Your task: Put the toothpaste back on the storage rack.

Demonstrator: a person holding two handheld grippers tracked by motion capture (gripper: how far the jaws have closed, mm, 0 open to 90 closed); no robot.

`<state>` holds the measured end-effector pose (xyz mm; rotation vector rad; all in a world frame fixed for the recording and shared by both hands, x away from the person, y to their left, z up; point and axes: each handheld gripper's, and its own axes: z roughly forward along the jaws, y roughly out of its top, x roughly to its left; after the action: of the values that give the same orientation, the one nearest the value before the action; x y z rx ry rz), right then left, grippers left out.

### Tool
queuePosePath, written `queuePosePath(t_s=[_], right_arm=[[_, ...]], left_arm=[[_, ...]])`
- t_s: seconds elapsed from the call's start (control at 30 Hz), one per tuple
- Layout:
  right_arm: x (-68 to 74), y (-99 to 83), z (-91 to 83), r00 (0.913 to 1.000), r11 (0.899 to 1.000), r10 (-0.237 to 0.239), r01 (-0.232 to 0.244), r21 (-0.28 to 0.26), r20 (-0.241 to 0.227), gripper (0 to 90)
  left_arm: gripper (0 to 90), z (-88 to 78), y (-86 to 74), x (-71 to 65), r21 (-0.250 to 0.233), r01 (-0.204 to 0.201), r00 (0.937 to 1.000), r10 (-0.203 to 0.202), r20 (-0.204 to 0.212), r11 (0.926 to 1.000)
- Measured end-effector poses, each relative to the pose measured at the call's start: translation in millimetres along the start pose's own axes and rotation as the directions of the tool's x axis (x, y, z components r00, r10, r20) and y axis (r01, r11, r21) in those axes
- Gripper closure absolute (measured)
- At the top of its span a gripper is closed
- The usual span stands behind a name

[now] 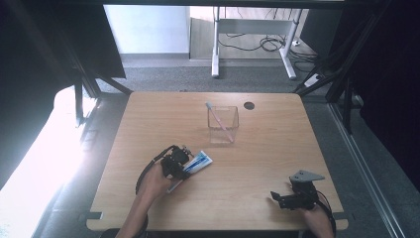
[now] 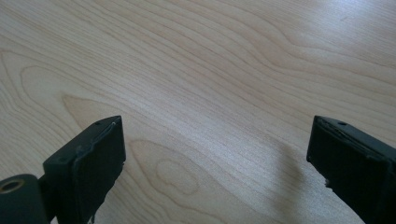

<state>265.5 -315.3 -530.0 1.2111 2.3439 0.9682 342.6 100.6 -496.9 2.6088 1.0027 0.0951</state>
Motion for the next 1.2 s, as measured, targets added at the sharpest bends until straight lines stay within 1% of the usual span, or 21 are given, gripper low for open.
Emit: queuePosePath(t_s=[0.17,0.23,0.33,0.47,0.53,0.67,0.8,0.9,0.93,1.2], right_arm=[[-0.7,-0.1,-0.4,1.0,1.0,0.003,-0.003,-0.004,0.001,4.5],[-0.9,-0.1,-0.5,1.0,1.0,0.003,-0.003,-0.004,0.002,4.5],[-0.7,-0.1,-0.3,1.0,1.0,0.003,-0.003,-0.004,0.0,4.5],[-0.9,-0.2,-0.2,1.0,1.0,0.004,-0.004,-0.003,0.002,4.5],[-1.2,-0.4,-0.2,1.0,1.0,0.007,-0.007,-0.001,0.003,4.5],[-1.5,-0.5,-0.5,0.9999,1.0,0.009,-0.009,-0.003,0.004,4.5],[-1.4,-0.5,-0.5,1.0,1.0,0.008,-0.008,-0.003,0.004,4.5],[-1.2,-0.5,-0.2,1.0,1.0,0.004,-0.004,-0.002,0.003,4.5],[-1.1,-0.4,-0.1,1.0,1.0,0.002,-0.002,-0.002,0.004,4.5],[-0.9,-0.4,0.2,1.0,1.0,0.003,-0.003,-0.004,-0.002,4.5]], left_arm=[[72.5,-2.4,-4.2,1.2,-0.026,0.001,0.9998,0.0,0.021,0.9997],[73.0,-3.0,-6.0,1.8,-0.037,0.003,0.9994,-0.001,0.034,0.9993],[73.3,-4.5,-8.0,2.8,-0.059,0.006,0.9992,-0.004,0.039,0.9982],[73.4,-9.5,-8.9,3.9,-0.097,0.011,0.9991,-0.007,0.041,0.9952],[73.4,-13.6,-8.8,4.5,-0.119,0.01,0.9988,-0.004,0.049,0.9928],[73.4,-21.4,-8.4,4.5,-0.161,0.013,0.9985,-0.005,0.055,0.9869],[73.3,-28.9,-8.2,5.1,-0.204,0.012,0.9982,0.0,0.06,0.9788],[73.4,-34.3,-8.1,6.4,-0.235,0.014,0.9973,0.003,0.073,0.9719],[73.4,-36.1,-8.2,6.1,-0.244,0.021,0.997,-0.002,0.077,0.9697],[73.4,-50.3,-5.4,6.5,-0.297,0.014,0.9968,0.01,0.079,0.9548]])
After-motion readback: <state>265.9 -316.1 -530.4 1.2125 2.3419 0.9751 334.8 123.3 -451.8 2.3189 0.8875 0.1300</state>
